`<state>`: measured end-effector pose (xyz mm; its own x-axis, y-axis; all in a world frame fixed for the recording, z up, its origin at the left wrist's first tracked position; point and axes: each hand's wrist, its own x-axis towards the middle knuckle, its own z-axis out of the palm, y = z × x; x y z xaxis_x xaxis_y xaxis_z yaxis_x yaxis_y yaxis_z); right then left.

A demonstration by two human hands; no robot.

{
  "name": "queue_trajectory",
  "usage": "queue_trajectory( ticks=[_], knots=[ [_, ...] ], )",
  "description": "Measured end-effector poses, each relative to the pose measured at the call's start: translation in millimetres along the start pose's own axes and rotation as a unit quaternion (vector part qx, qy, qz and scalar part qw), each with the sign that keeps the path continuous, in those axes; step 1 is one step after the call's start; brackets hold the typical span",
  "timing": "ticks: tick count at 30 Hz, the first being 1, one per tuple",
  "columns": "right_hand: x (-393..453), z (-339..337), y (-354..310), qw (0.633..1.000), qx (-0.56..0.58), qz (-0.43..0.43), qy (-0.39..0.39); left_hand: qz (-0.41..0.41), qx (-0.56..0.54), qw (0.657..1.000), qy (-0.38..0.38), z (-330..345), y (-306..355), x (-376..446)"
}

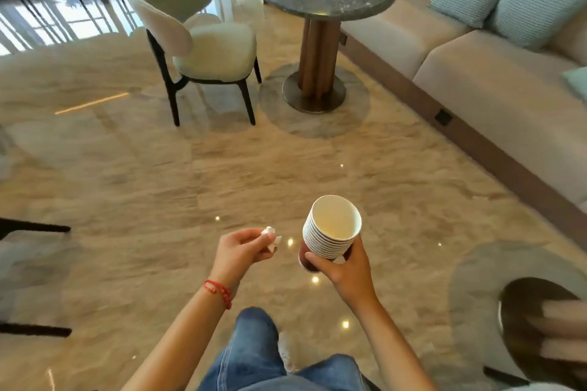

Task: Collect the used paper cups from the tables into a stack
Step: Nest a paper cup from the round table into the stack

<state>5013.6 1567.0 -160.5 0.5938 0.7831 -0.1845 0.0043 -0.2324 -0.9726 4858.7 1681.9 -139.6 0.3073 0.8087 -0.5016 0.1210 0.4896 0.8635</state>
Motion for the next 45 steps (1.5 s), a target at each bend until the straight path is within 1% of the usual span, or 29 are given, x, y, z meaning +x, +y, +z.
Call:
queue_trajectory(
  ticks=[4, 9, 14, 20, 23, 26, 29, 33, 38, 42, 45],
  knots=[
    [37.2, -21.4, -2.9, 0.997, 0.022, 0.007, 0.07, -0.009, 0.038, 0.997, -0.06, 39.5, 25.1, 51.7],
    [90.9, -49.8, -10.0, 0.984, 0.043, 0.014, 0.17, -0.01, 0.098, 0.984, -0.149, 104.5, 58.4, 124.7],
    [134.0, -76.9, -19.0, 0.957, 0.069, 0.037, 0.279, -0.006, 0.17, 0.957, -0.235, 170.2, 95.3, 183.2],
    [166.8, -116.2, -21.1, 0.922, 0.084, 0.051, 0.375, -0.002, 0.207, 0.929, -0.308, 244.1, 120.4, 229.4],
    [177.4, -137.7, -21.4, 0.91, 0.077, 0.061, 0.403, -0.003, 0.214, 0.919, -0.331, 280.1, 127.0, 239.1],
    [192.9, -172.6, -20.5, 0.893, 0.081, 0.064, 0.438, -0.011, 0.215, 0.907, -0.361, 333.2, 129.4, 247.2],
    [205.5, -220.5, -29.1, 0.877, 0.089, 0.07, 0.468, -0.01, 0.221, 0.895, -0.386, 392.6, 137.0, 245.6],
    [223.4, -290.1, -24.3, 0.873, 0.083, 0.048, 0.479, 0.005, 0.228, 0.886, -0.403, 473.0, 132.9, 240.0],
    [232.4, -374.6, -26.3, 0.864, 0.075, 0.041, 0.497, -0.005, 0.227, 0.875, -0.427, 561.0, 131.4, 220.6],
    [239.2, -428.8, -27.1, 0.842, 0.082, 0.043, 0.531, -0.007, 0.242, 0.859, -0.452, 624.4, 128.5, 212.0],
    [241.5, -461.4, -31.9, 0.824, 0.086, 0.047, 0.558, -0.015, 0.255, 0.839, -0.48, 670.2, 132.8, 202.5]
  ],
)
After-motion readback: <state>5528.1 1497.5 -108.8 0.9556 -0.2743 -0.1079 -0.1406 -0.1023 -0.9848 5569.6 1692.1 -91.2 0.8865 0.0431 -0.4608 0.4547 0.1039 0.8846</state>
